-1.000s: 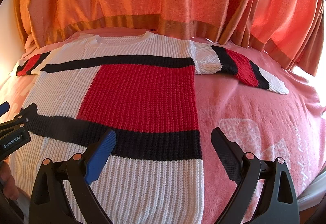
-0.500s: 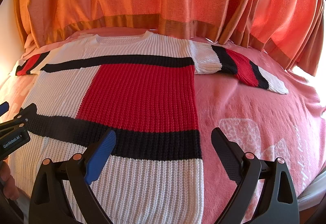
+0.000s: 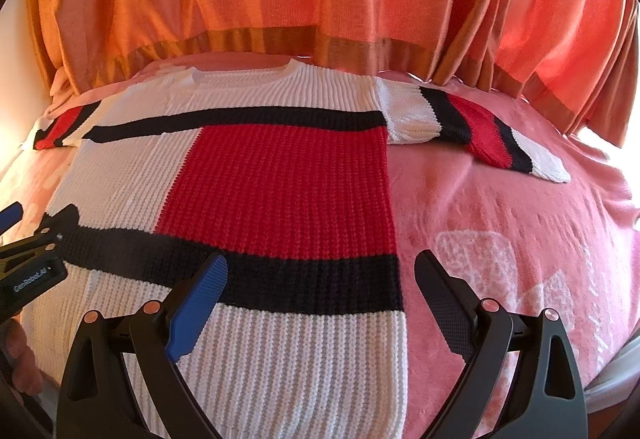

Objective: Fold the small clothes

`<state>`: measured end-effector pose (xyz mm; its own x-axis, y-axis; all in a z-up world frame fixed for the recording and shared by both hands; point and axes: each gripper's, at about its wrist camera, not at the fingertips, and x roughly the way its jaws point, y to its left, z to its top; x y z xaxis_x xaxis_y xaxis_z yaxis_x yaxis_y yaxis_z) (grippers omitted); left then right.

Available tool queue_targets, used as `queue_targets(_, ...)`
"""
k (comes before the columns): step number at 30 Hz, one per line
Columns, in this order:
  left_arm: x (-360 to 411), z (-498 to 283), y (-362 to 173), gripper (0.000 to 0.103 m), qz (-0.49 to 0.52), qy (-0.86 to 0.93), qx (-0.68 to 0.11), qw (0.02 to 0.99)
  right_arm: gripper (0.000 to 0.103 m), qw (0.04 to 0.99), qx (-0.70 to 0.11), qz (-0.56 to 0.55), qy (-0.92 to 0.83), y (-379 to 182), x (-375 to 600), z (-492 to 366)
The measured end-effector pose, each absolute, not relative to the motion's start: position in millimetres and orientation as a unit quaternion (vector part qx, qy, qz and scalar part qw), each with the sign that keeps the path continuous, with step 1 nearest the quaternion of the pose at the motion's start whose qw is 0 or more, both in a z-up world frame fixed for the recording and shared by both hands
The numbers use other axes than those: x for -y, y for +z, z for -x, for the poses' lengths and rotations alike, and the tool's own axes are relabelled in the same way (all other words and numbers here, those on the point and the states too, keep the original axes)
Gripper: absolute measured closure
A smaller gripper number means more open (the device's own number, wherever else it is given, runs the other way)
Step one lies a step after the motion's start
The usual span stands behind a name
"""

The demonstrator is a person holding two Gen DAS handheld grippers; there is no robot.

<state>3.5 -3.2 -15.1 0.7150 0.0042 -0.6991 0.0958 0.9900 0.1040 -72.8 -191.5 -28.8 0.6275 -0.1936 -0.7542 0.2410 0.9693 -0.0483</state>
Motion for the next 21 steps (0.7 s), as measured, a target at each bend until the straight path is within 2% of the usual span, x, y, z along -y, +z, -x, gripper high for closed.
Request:
queue_targets(6, 12.7, -11.4, -8.9, 0.005, -0.062, -0.033, -0.375, 0.924, 0.01, 0.9, -0.419, -0.032, -0.114, -22.1, 199.3, 57.2)
queue_targets(9, 19.2, -28.6, 10.9, 0.005, -0.059, -0.055, -0.374, 0.924, 0.01, 0.896, -0.423, -0.092, -0.096, 0.1, 239.4, 40.8)
queue_targets(12, 25.0, -51.1, 34.8, 0.005, -0.05, -0.087, -0.373, 0.922, 0.01, 0.886, -0.421, -0.148, -0.126, 18.0, 309.3, 25.6)
queue_targets(15, 36.6, -72.0, 46.9, 0.005, -0.058, -0.1, -0.362, 0.925, 0.01, 0.864, -0.422, -0.186, -0.201, 12.1, 396.6, 12.2)
queue_targets(19, 50.2, -90.1, 40.4, 0.005, -0.062, -0.095, -0.337, 0.934, 0.01, 0.821, -0.406, -0.241, -0.322, -24.7, 507.4, 16.7)
queue_targets(21, 52.7, -96.4, 26.9, 0.005, -0.056, -0.091, -0.35, 0.931, 0.01, 0.803, -0.409, -0.25, -0.355, -46.2, 547.6, 19.0)
